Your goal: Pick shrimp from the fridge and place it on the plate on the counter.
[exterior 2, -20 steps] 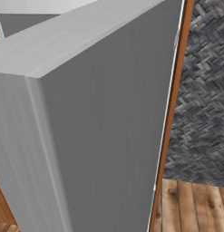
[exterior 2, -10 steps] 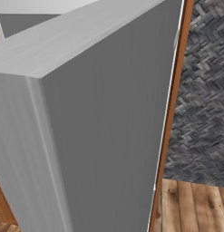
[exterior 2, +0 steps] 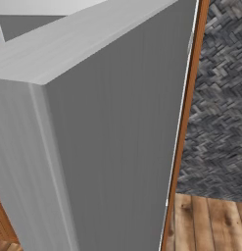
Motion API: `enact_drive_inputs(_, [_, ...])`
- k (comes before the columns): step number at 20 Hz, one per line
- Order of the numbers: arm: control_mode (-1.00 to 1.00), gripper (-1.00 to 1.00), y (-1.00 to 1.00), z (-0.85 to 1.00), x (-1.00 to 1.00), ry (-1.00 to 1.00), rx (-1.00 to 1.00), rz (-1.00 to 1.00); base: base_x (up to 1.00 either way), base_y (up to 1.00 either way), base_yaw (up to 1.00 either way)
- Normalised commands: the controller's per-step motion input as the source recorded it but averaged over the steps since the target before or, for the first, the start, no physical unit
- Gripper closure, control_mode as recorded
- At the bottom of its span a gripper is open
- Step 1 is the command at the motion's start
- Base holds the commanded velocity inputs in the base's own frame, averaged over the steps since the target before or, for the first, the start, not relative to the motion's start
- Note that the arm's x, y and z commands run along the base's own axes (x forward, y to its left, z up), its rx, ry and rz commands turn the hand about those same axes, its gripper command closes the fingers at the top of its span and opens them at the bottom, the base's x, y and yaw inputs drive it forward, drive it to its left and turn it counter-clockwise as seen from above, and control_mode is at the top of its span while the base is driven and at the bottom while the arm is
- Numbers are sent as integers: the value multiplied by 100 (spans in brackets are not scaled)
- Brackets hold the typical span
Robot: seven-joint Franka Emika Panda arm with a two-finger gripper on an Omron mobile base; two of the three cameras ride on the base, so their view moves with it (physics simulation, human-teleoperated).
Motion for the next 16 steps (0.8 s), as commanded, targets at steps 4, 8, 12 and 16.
enact_drive_inputs(4, [-100,100,0,0,-56,-2,0,0,0,0,0])
enact_drive_inputs(8, [-100,100,3,0,-100,-11,0,0,0,0,0])
enact_drive_inputs(12, [-100,100,15,0,-98,-11,0,0,0,0,0])
enact_drive_inputs(16, [-100,100,8,0,-100,-8,0,0,0,0,0])
